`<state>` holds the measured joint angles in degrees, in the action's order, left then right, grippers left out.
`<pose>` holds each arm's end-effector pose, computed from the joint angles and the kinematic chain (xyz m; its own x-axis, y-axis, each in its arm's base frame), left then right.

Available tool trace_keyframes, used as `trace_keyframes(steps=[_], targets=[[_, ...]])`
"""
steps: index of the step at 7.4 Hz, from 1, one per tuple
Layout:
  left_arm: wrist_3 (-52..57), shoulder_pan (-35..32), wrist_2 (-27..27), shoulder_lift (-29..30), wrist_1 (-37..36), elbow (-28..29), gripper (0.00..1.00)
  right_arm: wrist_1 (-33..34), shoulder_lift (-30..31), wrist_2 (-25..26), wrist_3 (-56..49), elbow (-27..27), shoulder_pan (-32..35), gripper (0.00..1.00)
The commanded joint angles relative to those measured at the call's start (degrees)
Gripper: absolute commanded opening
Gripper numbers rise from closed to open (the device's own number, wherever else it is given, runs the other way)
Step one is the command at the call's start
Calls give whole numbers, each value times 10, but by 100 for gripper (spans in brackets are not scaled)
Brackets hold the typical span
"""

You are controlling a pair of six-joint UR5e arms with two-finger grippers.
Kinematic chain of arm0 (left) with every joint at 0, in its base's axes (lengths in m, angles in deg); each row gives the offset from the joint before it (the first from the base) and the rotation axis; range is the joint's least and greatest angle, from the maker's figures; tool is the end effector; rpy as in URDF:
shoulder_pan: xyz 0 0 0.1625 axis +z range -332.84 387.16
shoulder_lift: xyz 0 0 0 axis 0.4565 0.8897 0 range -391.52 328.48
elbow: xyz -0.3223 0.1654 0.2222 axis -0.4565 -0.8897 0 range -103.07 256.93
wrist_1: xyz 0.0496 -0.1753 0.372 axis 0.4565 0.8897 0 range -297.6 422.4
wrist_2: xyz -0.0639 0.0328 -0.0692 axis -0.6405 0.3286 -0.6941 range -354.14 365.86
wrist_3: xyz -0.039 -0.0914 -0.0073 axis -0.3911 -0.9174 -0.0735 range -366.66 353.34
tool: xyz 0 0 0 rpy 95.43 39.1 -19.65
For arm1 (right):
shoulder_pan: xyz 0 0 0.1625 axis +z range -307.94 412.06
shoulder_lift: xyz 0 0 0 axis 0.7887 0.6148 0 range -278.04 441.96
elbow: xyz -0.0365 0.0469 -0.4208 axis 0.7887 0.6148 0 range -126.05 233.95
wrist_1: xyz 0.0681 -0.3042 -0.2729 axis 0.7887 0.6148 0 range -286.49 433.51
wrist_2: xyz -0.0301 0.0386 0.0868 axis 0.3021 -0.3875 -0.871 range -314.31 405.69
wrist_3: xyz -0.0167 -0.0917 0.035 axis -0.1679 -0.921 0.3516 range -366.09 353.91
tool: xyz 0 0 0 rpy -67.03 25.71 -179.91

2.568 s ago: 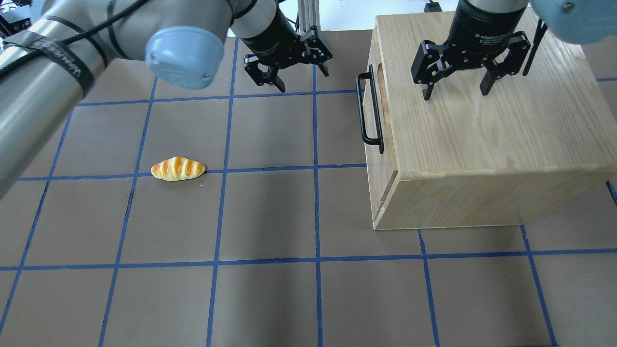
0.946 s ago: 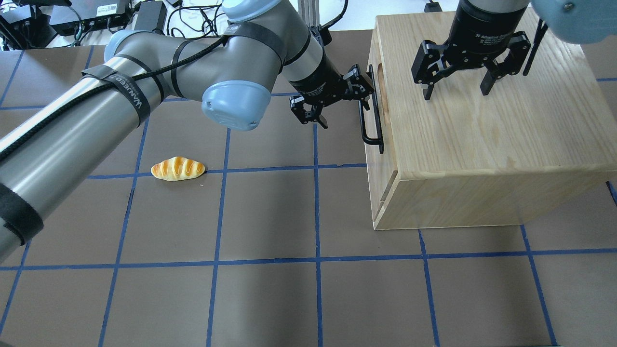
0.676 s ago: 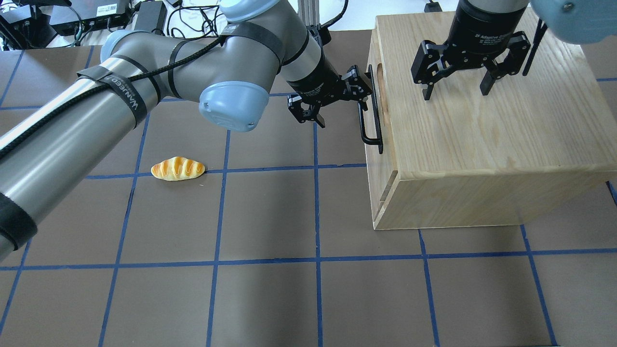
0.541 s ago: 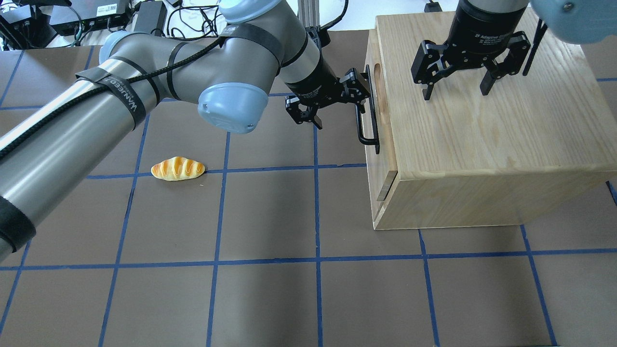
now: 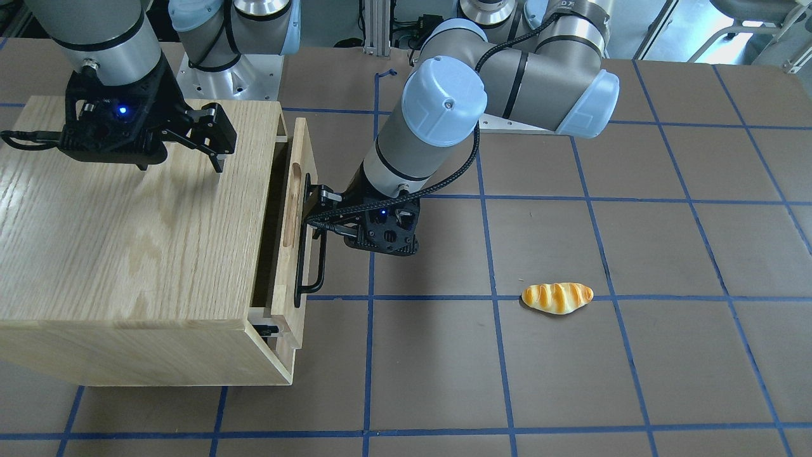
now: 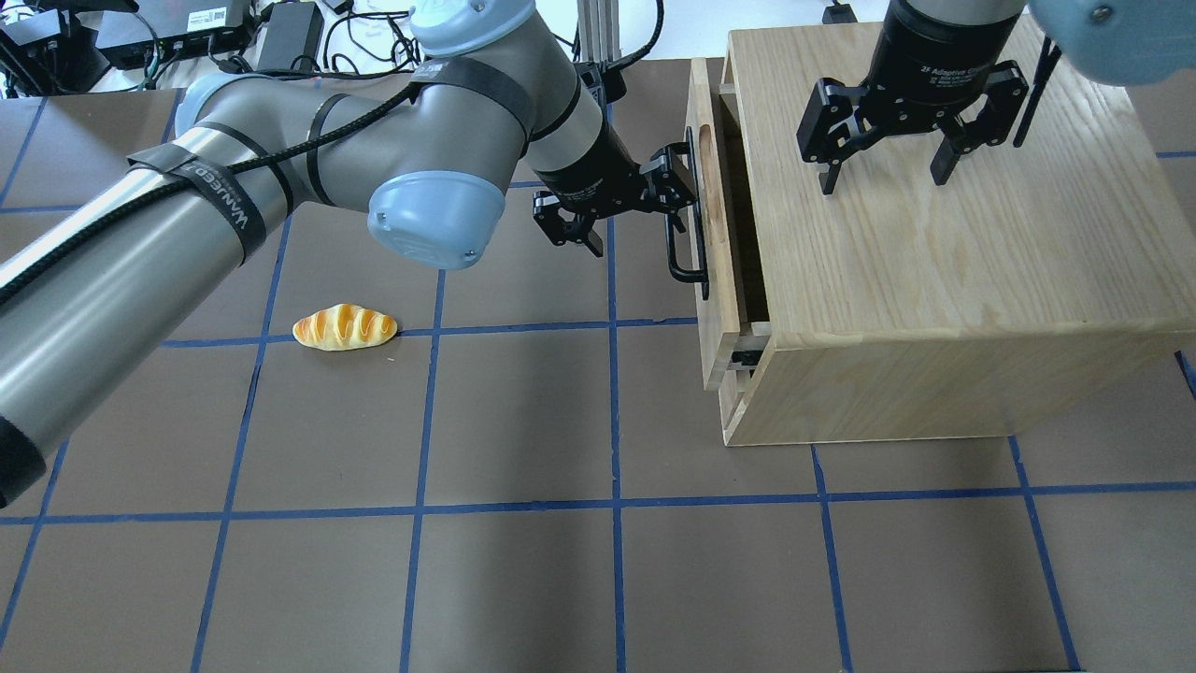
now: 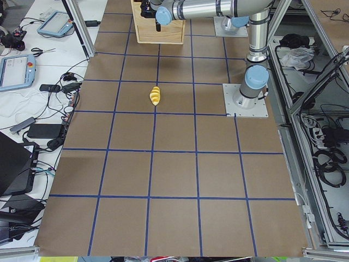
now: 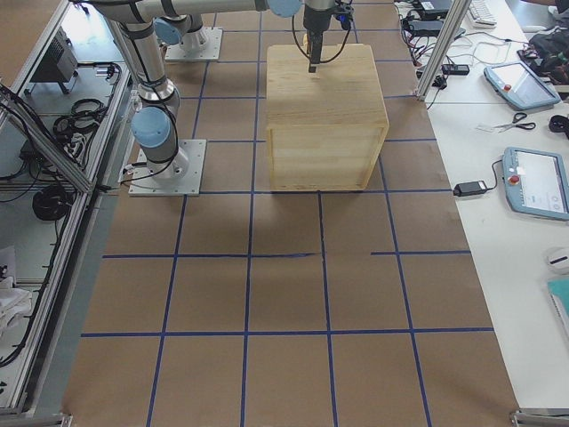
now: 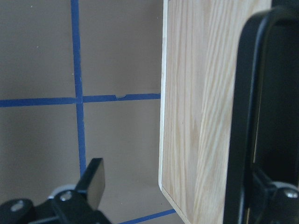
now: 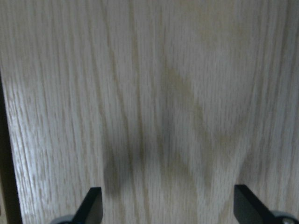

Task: Open upper drawer
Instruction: 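Pull the drawer handle away from the cabinet with the left gripper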

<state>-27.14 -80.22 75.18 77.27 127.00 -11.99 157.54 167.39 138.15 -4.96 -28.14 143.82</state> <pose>-0.3465 -0.5431 0.3664 -0.9267 -0.0266 0.3748 -0.0299 0.9995 -0.0030 0.1449 -0.5162 0.5050 -0.9990 -0.0128 0.0438 -0.0108 0.9989 0.0451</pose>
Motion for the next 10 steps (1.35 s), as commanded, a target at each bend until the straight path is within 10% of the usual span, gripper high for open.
trace_keyframes(steps=[1,10], targets=[[19,11,0,-3,3,-1,100,0,0,0,0,0,0,100],[92,79,53,-35,67,-21,100,0,0,0,0,-1,0,100]])
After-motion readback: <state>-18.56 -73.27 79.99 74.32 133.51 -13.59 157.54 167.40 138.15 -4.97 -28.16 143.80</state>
